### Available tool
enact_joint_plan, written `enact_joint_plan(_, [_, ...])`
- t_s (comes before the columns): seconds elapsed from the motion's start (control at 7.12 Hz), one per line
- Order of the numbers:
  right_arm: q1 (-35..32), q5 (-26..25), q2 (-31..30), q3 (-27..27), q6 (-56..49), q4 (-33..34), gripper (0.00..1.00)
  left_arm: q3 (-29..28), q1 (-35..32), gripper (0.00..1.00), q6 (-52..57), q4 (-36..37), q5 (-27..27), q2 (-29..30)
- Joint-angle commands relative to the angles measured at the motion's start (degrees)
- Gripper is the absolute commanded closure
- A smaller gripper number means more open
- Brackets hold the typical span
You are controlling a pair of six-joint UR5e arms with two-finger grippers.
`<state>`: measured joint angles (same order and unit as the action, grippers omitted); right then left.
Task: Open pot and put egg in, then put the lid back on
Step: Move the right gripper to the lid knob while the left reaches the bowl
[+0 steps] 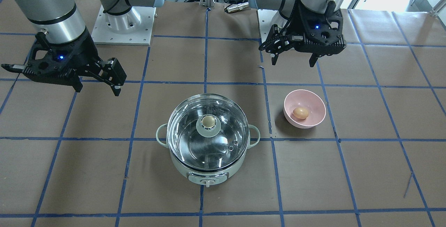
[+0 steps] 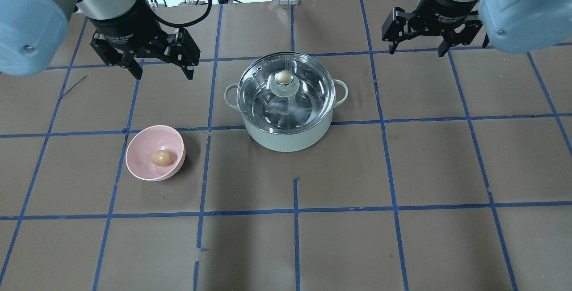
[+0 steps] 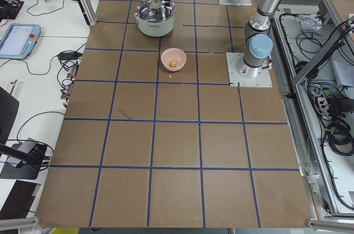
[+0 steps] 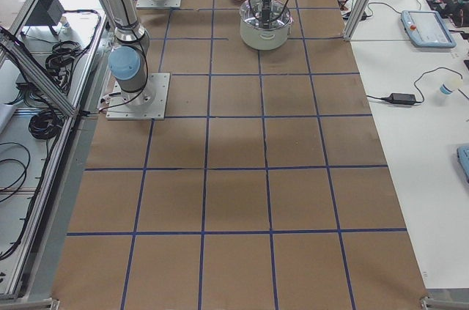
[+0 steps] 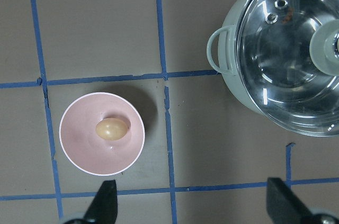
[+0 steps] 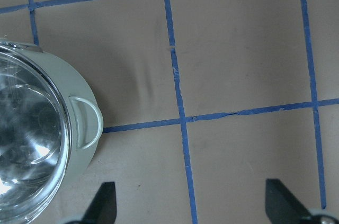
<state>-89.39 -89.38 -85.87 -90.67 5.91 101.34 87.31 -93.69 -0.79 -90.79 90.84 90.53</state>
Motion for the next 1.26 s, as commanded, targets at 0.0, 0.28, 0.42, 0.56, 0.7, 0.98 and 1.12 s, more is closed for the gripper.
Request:
enact_joint_plan(0.0, [0.00, -0.01, 0.01, -0.03, -0.11, 0.00, 0.00, 0.14, 0.00, 0.00, 0.09, 0.00, 0.04, -0.09])
enact_joint_plan(0.28, [0.00, 0.17, 0.01, -0.03, 0.41, 0.00, 0.00, 0.40, 0.26, 0.00, 0.61, 0.00, -0.14, -0.09])
enact_joint_plan(0.42, [-0.17, 0.17, 0.70, 0.32, 0.24, 0.18, 0.00, 0.75, 1.31, 0.00, 1.05, 0.00, -0.14, -0.27])
enact_joint_plan(0.56, [-1.13, 1.21, 1.14, 0.32, 1.28, 1.92, 0.01, 1.19, 3.67, 0.00, 0.71, -0.43, 0.12, -0.44])
enact_joint_plan(0.7, [-4.80, 1.40, 2.28, 0.50, 5.12, 3.94, 0.01, 2.33, 6.21, 0.00, 1.23, -0.96, 0.39, -0.70])
enact_joint_plan(0.98, [-14.02, 0.70, 7.53, 2.16, 18.28, 10.95, 0.00, 9.06, 13.32, 0.00, 9.11, 0.60, 0.39, -0.62])
enact_joint_plan(1.12, [-17.37, 0.61, 10.61, 4.69, 21.56, 12.29, 0.00, 14.85, 16.49, 0.02, 9.58, 7.92, 0.56, -0.53])
